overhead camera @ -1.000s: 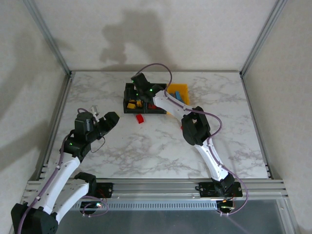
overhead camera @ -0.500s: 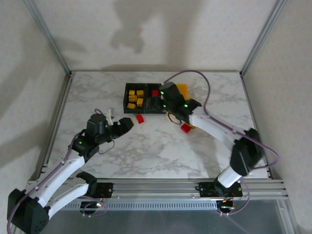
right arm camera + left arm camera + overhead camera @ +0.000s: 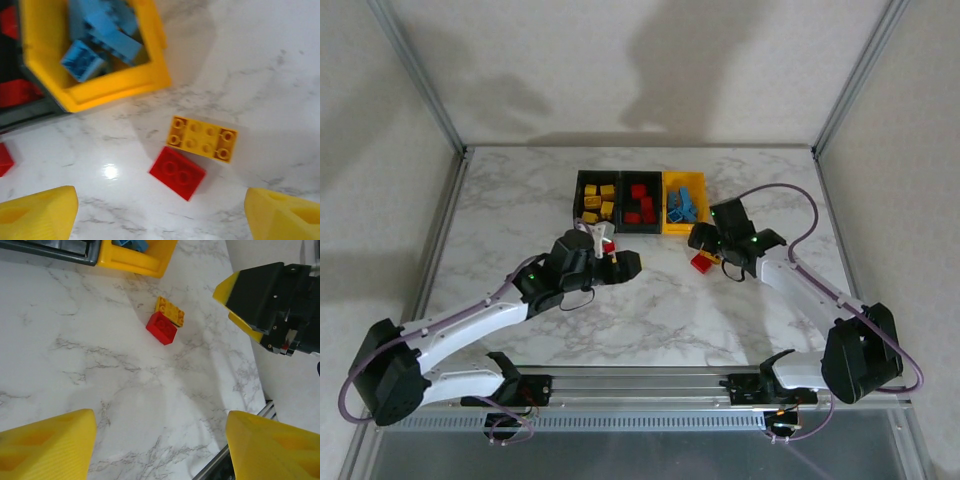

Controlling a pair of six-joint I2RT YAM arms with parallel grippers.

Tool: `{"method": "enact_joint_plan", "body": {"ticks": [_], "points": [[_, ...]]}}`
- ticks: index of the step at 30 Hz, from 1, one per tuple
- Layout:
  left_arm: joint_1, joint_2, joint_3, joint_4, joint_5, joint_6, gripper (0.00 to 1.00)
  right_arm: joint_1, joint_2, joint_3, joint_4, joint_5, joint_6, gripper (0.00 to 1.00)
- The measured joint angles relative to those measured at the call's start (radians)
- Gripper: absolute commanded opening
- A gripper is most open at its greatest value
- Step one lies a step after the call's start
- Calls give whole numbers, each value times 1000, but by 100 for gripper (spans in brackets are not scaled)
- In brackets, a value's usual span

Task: Sort the legos into containers by color
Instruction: Pick up the lego from the middle-right of the table.

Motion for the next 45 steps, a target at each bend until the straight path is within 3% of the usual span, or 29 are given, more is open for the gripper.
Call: {"method": "enact_joint_plan", "body": {"ticks": [8, 27, 45], "points": [[-65, 63, 41, -5, -57, 53, 70, -51, 57, -80, 52, -2, 39, 89], [-72, 71, 44, -13, -108, 67, 70, -72, 296, -68, 241, -12, 45, 87], [-72, 71, 44, -26, -130, 67, 69, -85, 359, -43, 291, -37, 34, 59]]}}
